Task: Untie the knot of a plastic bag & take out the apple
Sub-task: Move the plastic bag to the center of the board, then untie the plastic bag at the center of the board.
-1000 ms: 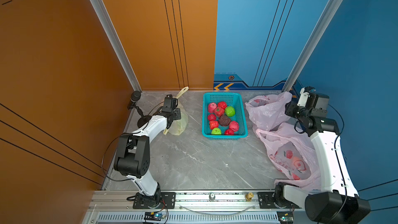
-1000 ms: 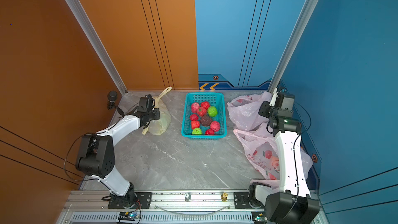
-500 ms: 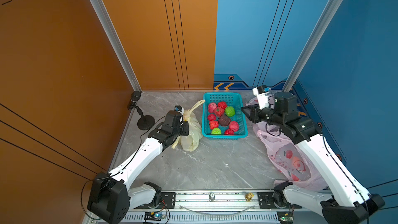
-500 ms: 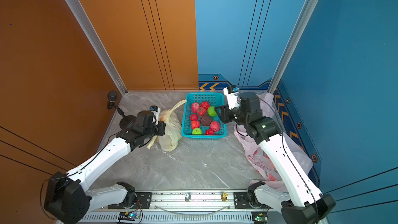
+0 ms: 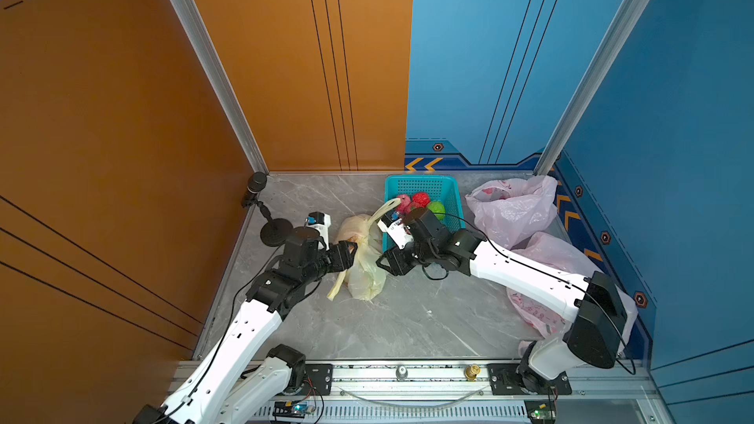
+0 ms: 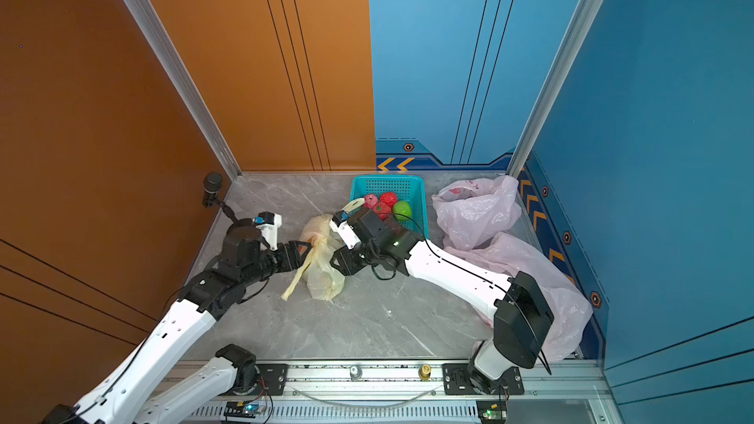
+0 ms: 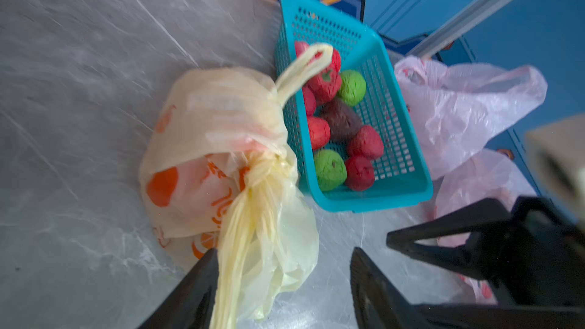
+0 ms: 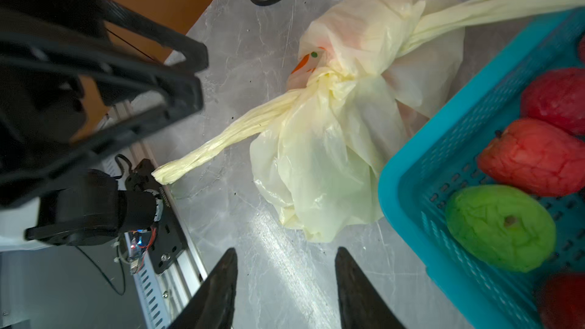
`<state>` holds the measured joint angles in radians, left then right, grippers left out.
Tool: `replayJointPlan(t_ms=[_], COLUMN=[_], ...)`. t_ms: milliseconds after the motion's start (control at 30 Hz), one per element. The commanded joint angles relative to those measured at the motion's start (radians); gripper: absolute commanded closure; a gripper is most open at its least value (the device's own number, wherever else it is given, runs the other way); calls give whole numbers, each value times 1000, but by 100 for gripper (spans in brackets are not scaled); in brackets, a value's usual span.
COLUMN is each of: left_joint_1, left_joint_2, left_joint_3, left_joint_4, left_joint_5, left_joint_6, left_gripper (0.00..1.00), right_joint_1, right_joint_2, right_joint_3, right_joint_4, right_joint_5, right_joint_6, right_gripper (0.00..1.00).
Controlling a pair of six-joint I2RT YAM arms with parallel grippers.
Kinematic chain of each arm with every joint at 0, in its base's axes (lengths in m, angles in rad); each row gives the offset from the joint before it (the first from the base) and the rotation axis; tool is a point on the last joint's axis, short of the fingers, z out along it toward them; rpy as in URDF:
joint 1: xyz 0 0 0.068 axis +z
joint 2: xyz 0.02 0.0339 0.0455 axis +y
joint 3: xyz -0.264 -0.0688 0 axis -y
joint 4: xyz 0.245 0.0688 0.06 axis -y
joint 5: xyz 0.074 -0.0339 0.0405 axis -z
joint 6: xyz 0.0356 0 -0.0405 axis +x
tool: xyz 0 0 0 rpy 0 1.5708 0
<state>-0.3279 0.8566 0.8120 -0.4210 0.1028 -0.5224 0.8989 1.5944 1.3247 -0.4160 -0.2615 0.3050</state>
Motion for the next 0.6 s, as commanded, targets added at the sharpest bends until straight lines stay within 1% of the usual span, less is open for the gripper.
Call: replayJointPlan(t_ms=[0,100,167,233,400,467,533,567], left_joint_1=[73,110,112,96,49,42,34,31], left_joint_2=[41,132,207,277,397,424,440,449], left_joint_3=[33,43,68,102,160,173,185,187], left_joint_4=[-44,19,52,62,59,59,61,66], left_joint_5=[-56,-21,24,50,43,50,56,63], left_joint_6=[54,67,71,86,139,144,151,153], left_gripper=[33,33,33,33,33,34,36,39], right_joint_1=[19,29,33,38,46,46,49,48], right_joint_2=[28,66,103,139,239,269,298,312], right_joint_3=[35,31,47,69,152,176,200,209], right_joint_4=[90,162,172,179,156,149,135,127], right_joint_5=[136,185,203,200,212,201,198,191], right_joint_6=[67,114,128,137,141,141,141,141], right_gripper=[44,43,43,42,41,44,52,56])
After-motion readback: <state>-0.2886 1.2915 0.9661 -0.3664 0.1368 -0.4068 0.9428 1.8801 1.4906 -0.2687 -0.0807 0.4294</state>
